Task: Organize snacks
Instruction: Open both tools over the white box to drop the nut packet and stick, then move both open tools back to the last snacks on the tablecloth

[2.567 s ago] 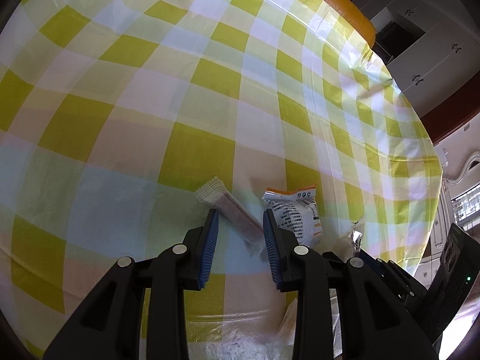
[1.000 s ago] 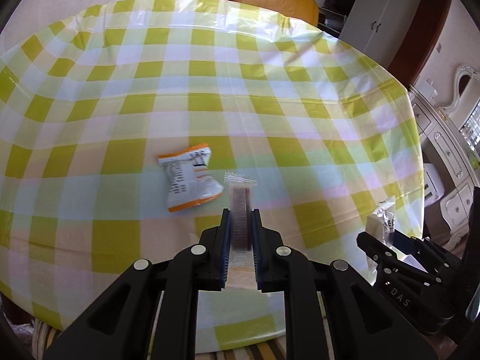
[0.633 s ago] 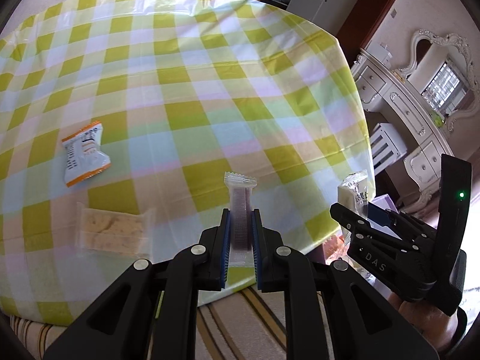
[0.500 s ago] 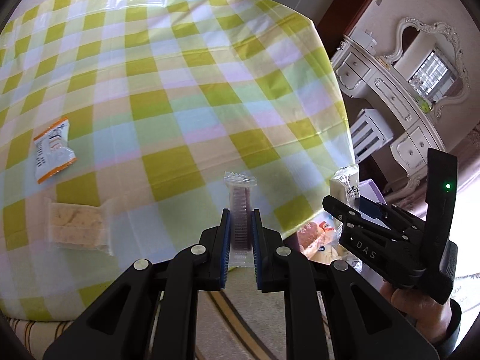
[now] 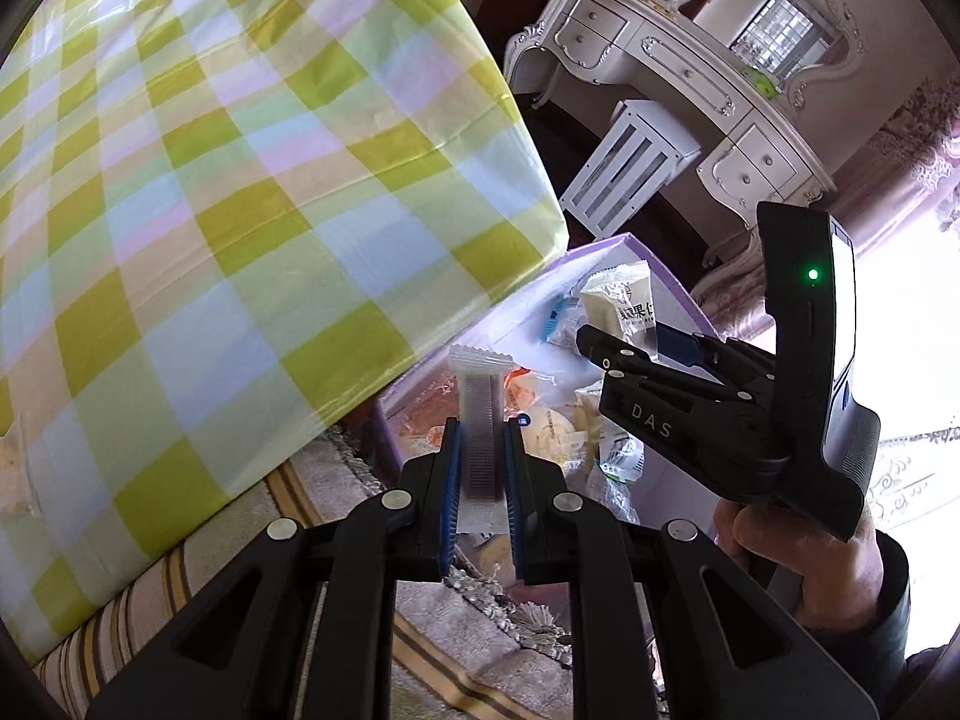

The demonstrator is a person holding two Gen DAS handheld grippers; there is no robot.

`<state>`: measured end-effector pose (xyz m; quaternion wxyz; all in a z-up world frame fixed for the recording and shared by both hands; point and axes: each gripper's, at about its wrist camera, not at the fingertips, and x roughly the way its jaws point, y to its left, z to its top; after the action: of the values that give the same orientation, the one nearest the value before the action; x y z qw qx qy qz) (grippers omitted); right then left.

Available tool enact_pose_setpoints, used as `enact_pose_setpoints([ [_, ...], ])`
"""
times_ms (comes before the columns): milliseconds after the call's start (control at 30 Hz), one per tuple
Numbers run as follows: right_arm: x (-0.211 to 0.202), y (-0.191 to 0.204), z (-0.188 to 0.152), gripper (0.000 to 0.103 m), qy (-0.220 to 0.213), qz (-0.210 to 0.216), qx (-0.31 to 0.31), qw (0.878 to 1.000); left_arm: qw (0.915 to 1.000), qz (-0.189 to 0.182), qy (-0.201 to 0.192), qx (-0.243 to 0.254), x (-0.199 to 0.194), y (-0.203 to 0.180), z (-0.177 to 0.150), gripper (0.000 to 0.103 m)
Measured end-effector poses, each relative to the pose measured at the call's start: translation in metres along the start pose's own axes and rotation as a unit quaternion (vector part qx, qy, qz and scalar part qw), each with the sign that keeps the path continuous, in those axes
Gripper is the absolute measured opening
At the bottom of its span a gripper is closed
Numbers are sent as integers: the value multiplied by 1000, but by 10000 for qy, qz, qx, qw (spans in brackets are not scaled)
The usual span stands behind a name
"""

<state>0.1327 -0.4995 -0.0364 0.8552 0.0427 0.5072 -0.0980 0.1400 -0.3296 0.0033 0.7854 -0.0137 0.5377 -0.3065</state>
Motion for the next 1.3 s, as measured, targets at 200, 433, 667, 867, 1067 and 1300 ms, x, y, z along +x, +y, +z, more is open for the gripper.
enact_pose_setpoints([
  [200, 3, -18, -7, 47, 44, -127, 152, 9998, 9995, -182, 204, 174, 10, -16, -3, 16],
  [433, 1, -22, -9, 68, -4, -172, 225, 9996, 9998, -149, 153, -11, 7, -10, -4, 46],
  [667, -4, -15, -7, 76, -62, -163, 158, 9997, 10000, -75, 10, -64, -1, -6, -5, 51],
  [867, -7, -2, -5, 77, -76, -111, 36, 9999, 9996, 33, -166, -235, -14, 10, -6, 53],
  [1067, -11, 11, -3, 77, -98, 14, -82, 9999, 9977, 191, -362, -535, -32, 38, -11, 53],
  [1300, -19, 37, 0, 77, -144, 201, -312, 9992, 9907, 510, -727, -1028, -65, 82, -24, 59],
])
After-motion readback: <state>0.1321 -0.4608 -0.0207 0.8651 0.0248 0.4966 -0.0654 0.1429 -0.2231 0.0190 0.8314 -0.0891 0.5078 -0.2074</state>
